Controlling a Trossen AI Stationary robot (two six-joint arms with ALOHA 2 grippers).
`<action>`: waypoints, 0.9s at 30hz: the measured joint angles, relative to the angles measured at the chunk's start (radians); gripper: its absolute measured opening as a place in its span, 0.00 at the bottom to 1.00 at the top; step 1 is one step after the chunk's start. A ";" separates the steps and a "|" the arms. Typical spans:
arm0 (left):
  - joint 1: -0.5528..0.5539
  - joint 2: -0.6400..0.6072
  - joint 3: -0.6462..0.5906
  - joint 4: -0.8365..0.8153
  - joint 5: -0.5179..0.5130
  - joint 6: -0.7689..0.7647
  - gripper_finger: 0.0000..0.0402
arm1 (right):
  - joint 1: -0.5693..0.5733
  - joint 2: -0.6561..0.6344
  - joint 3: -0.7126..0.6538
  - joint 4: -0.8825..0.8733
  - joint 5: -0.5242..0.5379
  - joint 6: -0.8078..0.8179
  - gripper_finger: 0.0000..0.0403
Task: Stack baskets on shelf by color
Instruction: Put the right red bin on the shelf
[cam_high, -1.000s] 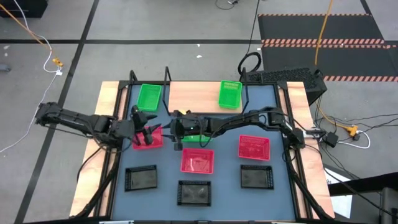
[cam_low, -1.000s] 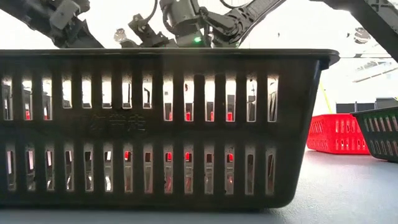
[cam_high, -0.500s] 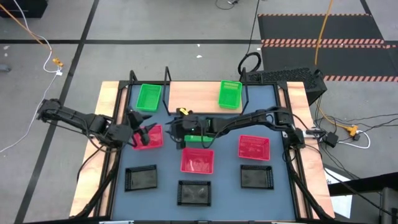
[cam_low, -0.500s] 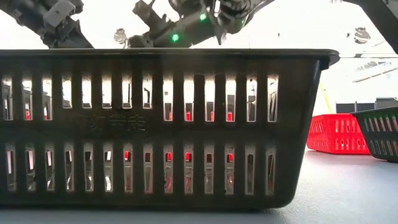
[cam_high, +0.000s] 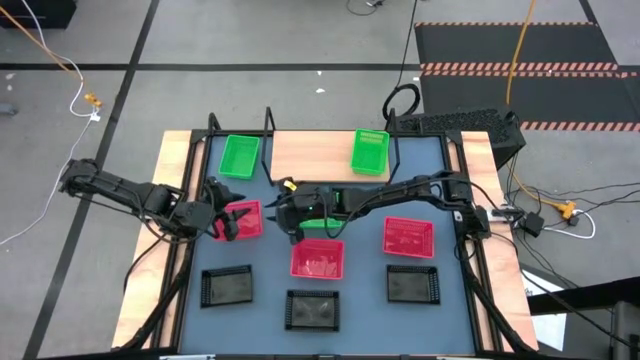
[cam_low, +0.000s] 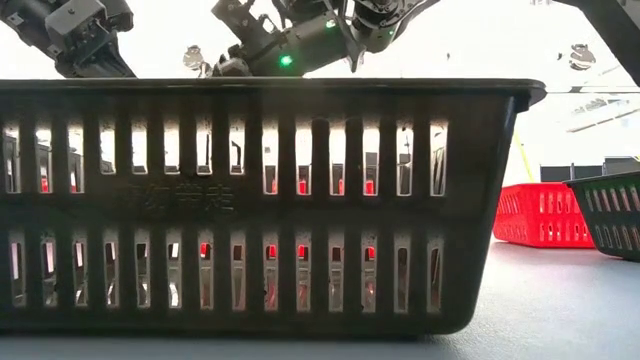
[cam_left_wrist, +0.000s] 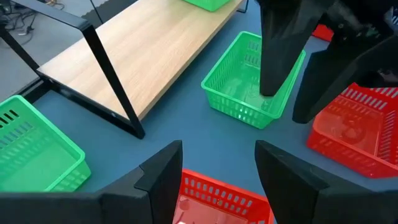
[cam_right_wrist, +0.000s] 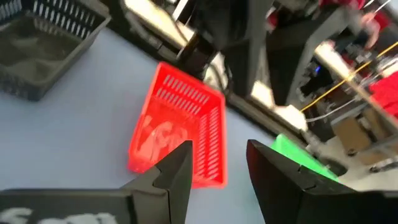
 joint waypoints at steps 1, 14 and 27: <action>0.000 0.000 0.000 0.000 0.000 0.000 0.50 | 0.000 0.000 0.000 0.011 0.000 -0.008 0.36; -0.065 0.003 0.000 0.017 0.007 -0.072 0.50 | -0.043 0.000 0.000 0.096 -0.020 0.130 0.36; -0.116 0.014 0.100 0.026 -0.124 0.076 0.50 | -0.037 0.122 0.112 0.125 -0.136 0.190 0.36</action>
